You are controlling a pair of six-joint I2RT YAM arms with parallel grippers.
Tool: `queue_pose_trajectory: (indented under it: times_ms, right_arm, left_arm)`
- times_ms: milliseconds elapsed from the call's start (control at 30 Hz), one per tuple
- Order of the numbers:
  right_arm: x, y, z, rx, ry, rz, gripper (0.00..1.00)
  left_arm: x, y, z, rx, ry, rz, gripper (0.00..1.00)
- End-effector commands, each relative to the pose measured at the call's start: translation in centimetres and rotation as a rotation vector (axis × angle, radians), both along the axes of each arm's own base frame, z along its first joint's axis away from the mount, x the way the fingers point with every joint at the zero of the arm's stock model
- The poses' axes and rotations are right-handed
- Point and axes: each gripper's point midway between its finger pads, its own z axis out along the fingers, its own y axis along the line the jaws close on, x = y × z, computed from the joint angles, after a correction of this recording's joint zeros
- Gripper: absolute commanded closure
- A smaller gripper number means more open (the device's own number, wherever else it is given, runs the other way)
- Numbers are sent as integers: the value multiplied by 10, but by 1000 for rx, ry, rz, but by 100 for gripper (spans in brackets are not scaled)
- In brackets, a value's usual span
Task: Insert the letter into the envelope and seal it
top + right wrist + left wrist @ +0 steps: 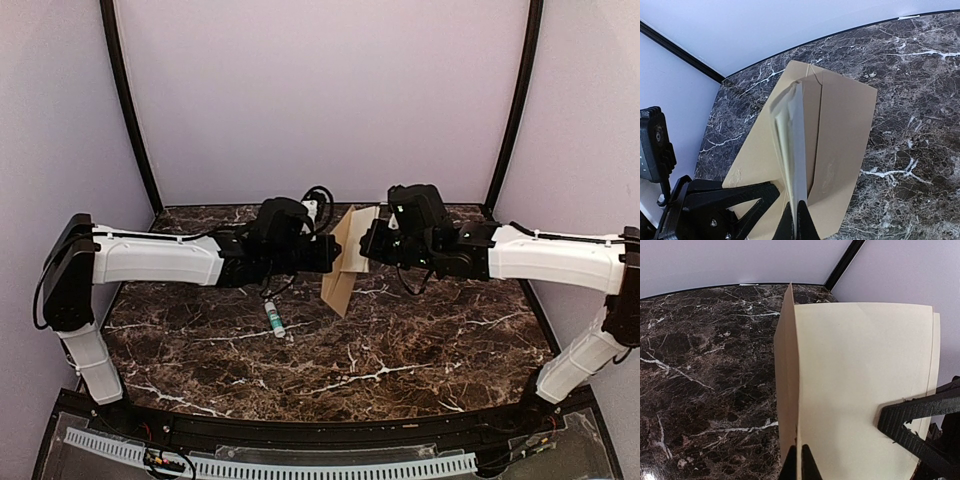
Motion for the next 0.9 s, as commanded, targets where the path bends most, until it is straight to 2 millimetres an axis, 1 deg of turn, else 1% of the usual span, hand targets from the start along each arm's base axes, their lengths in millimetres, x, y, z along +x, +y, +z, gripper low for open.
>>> queue_pose_trajectory:
  times_ms: [0,167,400,633,867]
  right_arm:
    - [0,6,2,25,13,-6,100]
    - [-4,9,-2,42,37,17,100]
    - [-13,17,-14,63,91,64,100]
    - [-22,25,-18,93,130,114,100]
    - [-27,23,-21,95,145,129,100]
  left_arm:
    - [0,-9,25,-31,-52,-11,100]
    - [-1,-11,26,-29,-57,-9,100]
    - [-3,-14,30,-9,-79,-9,100]
    - [-3,-20,31,9,-95,-19,100]
    - [-3,-25,32,16,-97,-27,100]
